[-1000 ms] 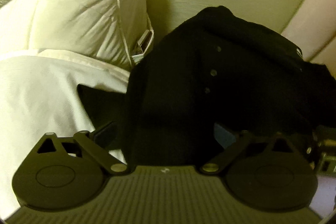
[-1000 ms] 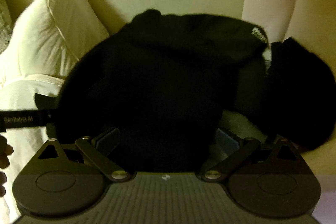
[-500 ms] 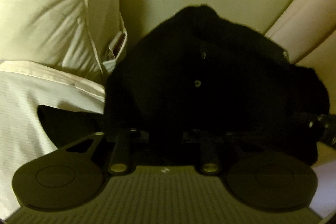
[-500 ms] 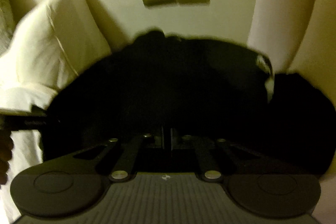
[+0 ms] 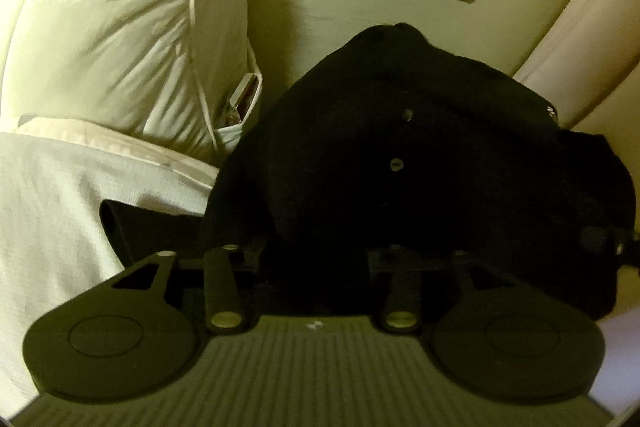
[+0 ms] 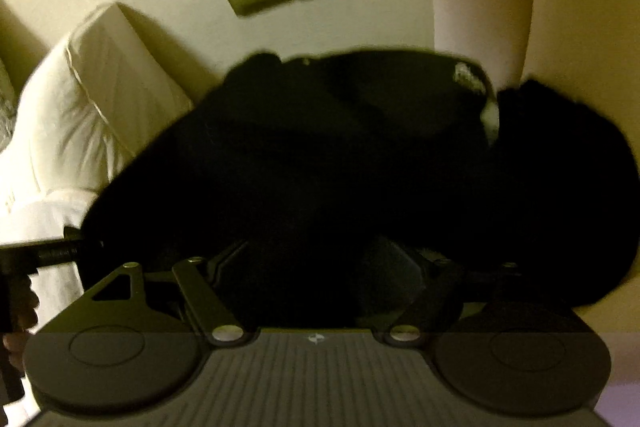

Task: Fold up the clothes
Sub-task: 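Grasp the black garment with both grippers and lift it off the basket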

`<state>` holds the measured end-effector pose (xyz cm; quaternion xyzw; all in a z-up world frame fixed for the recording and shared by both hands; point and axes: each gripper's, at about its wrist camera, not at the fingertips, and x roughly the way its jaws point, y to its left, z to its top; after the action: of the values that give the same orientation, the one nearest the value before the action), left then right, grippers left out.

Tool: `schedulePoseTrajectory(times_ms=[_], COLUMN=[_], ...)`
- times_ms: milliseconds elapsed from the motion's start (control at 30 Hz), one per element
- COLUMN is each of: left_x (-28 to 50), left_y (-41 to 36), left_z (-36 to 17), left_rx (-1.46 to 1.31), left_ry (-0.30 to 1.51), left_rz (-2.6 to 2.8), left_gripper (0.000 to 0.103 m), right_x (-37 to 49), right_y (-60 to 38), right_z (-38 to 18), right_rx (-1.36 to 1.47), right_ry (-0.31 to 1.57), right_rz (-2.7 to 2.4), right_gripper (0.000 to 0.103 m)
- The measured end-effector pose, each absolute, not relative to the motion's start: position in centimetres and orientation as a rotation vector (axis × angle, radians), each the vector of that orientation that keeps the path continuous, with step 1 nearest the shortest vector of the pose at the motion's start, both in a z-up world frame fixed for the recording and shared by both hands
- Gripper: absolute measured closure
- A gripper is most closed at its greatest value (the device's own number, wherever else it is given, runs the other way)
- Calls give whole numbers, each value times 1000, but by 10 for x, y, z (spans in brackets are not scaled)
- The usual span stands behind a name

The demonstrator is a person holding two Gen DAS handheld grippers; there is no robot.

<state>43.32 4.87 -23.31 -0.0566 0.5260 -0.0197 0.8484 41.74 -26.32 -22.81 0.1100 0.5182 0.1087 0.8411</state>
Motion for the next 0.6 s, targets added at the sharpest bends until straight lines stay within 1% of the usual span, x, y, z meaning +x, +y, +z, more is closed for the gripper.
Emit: schedulePoseTrajectory(times_ms=[100,133,167,200,233,267,333,433,600], left_x=[432,432,433,433,434,434,434,429,421], left_y=[46,45,44,42,40,38,37,43,55], left_z=[-239,-242,-245,-247,-247,-245,-238,-216,-155], left_rx=[-107,-104,-102,-102,-97,-90,-90,-135,-183], left_ry=[1116,1119,1121,1124,1123,1119,1103,1054,903], left_rz=[-34,-37,-48,-62,-71,-78,-85,-82,-60], left_gripper=[48,48,51,66,79,84,87,88,88], right_x=[416,418,421,424,427,434,435,440,455], right_y=[-263,-259,-255,-251,-248,-240,-230,-224,-218], right_z=[-239,-243,-247,-251,-255,-256,-243,-204,-133], right_rx=[272,277,283,288,293,260,217,251,359], right_ry=[1091,1091,1091,1091,1091,1098,1049,935,761], right_rz=[260,275,291,306,322,324,347,415,513], right_gripper=[25,27,33,44,76,92,94,94,94])
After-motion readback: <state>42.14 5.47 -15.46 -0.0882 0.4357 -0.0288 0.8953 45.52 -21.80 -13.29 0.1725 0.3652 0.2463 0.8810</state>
